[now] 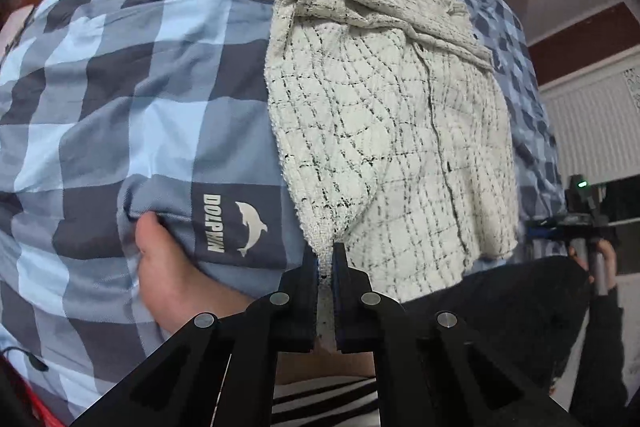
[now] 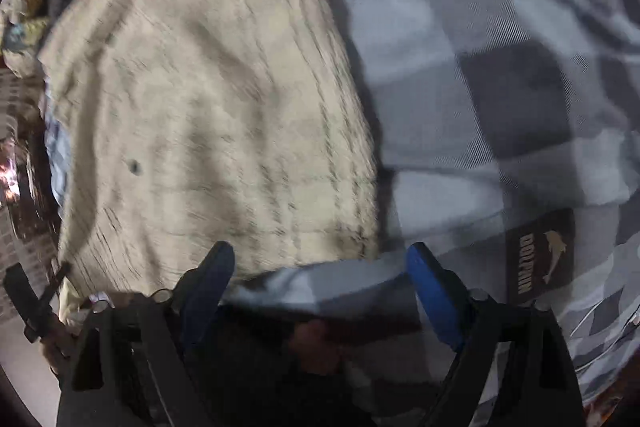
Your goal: Fold small clothes
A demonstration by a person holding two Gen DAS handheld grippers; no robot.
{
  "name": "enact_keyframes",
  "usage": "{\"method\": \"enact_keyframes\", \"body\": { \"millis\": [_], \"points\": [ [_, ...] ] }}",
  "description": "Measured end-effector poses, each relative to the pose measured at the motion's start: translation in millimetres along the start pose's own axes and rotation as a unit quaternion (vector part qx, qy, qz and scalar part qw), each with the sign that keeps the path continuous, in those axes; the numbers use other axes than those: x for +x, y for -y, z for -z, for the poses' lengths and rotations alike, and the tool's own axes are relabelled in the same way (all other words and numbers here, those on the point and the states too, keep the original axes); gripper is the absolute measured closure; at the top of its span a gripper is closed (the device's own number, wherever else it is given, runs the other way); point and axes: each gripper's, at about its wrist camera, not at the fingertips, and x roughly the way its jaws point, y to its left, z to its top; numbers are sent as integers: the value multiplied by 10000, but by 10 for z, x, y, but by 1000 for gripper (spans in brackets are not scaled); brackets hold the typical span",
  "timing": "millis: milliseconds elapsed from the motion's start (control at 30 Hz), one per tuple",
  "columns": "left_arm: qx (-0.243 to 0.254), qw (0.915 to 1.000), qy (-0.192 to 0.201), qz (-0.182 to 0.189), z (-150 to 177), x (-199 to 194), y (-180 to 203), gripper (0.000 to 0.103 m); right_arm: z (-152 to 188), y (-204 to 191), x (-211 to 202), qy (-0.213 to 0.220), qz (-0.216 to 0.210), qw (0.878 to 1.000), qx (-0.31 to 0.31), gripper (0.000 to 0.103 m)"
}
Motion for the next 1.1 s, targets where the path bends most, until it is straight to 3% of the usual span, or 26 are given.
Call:
{"method": "enact_keyframes", "body": {
  "millis": [33, 133, 367, 400, 467, 567, 667, 733, 800, 867, 900, 1000, 1100],
  "points": [
    [-53, 9999, -22, 88, -6, 5, -24, 97, -20, 26, 91, -187, -47, 9998, -2, 36],
    [-249, 9993, -85, 280, -18, -4, -124, 98, -90, 110, 342, -621, -254, 9977, 75, 37],
    [-198, 9993, -79, 292, -28, 20, -79, 98, -237, 234, 579, -662, -602, 9957, 252, 38],
    [-194, 9993, -69, 316, -30, 16, -76, 98, -235, 183, 582, -636, -715, 9953, 110, 42],
    [-215, 9989, 10, 426, -35, -11, -84, 98, -217, 79, 540, -522, -752, 9956, -174, 99],
    [-366, 9973, 181, 615, -54, -76, -150, 98, -177, -25, 433, -306, -698, 9967, -295, 99],
    [-504, 9947, 443, 781, -75, -164, -191, 98, -99, -69, 102, 290, -1332, 9905, -160, 99],
    [-435, 9927, 710, 875, -76, -248, -146, 98, 50, -157, -249, 999, -2014, 9742, -217, 99],
    [-311, 9899, 937, 1022, -77, -324, -52, 98, 290, -298, -587, 1782, -3154, 9311, -417, 99],
    [-220, 9866, 1142, 1143, -85, -424, 59, 98, 542, -461, -841, 2419, -3481, 9034, -657, 99],
    [-211, 9849, 1237, 1195, -95, -479, 98, 98, 674, -529, -965, 2670, -3623, 8919, -452, 99],
    [-299, 9751, 1613, 1491, -124, -722, 158, 98, 915, -653, -1112, 3032, -4065, 8619, -7, 100],
    [-429, 9625, 1973, 1812, -117, -1028, 127, 98, 948, -585, -1200, 3095, -4664, 8286, 101, 100]
  ]
}}
